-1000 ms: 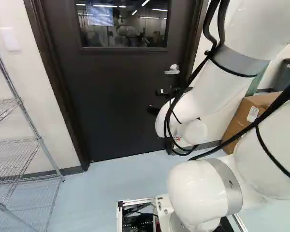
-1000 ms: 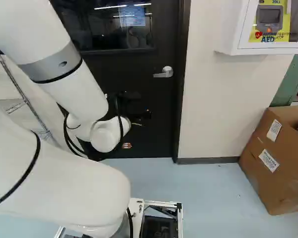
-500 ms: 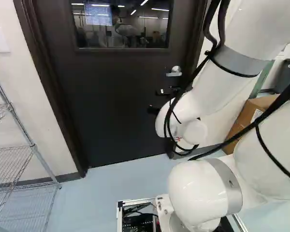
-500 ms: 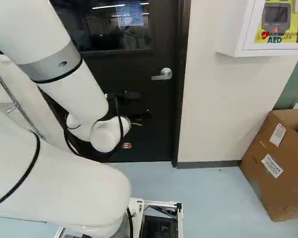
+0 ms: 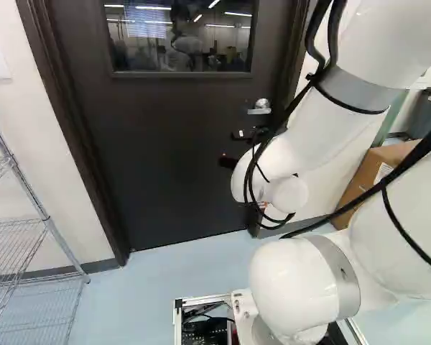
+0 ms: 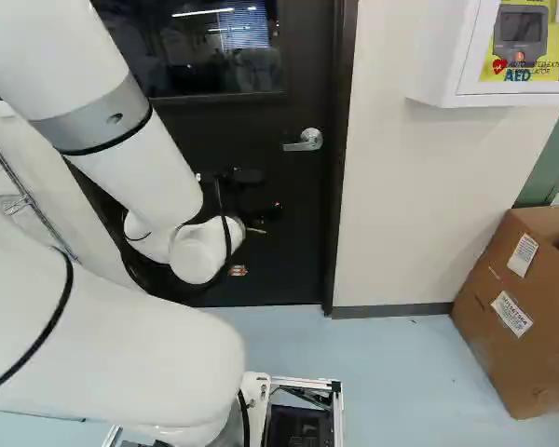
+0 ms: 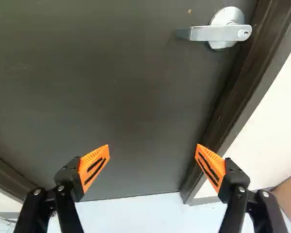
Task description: Open the door and move inside
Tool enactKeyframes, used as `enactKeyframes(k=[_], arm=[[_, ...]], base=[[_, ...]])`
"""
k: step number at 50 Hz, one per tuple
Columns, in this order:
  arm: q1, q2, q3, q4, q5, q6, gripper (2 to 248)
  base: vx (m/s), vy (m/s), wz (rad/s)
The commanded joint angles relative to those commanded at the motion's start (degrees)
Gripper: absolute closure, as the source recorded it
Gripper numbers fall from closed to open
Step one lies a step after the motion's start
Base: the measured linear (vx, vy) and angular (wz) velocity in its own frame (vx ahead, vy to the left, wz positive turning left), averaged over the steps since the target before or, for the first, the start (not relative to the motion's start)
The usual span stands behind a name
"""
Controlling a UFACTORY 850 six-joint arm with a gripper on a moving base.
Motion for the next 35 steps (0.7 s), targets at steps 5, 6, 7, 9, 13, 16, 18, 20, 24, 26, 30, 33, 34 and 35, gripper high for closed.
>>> enactKeyframes(k=[5,6,7,9,13,16,18,20,24,26,30,33,34,35], arm=[[0.0,0.35,-0.43,0.0,0.0,0.0,3],[0.0,0.33,-0.59,0.0,0.0,0.0,3],[0.0,0.28,-0.78,0.0,0.0,0.0,3],[0.0,0.11,-1.22,0.0,0.0,0.0,3],[0.0,-0.36,-2.19,0.0,0.0,0.0,3],[0.0,-0.59,-2.82,0.0,0.0,0.0,3],[0.0,-0.67,-3.17,0.0,0.0,0.0,3],[0.0,-0.71,-3.49,0.0,0.0,0.0,3],[0.0,-0.73,-4.09,0.0,0.0,0.0,3],[0.0,-0.73,-4.37,0.0,0.0,0.0,3],[0.0,-0.69,-4.9,0.0,0.0,0.0,3],[0.0,-0.61,-5.26,0.0,0.0,0.0,3],[0.0,-0.57,-5.37,0.0,0.0,0.0,3],[0.0,-0.52,-5.5,0.0,0.0,0.0,3]], base=[[0.0,0.0,0.0],[0.0,0.0,0.0],[0.0,0.0,0.0],[0.0,0.0,0.0],[0.0,0.0,0.0],[0.0,0.0,0.0],[0.0,0.0,0.0],[0.0,0.0,0.0],[0.0,0.0,0.0],[0.0,0.0,0.0],[0.0,0.0,0.0],[0.0,0.0,0.0],[0.0,0.0,0.0],[0.0,0.0,0.0]])
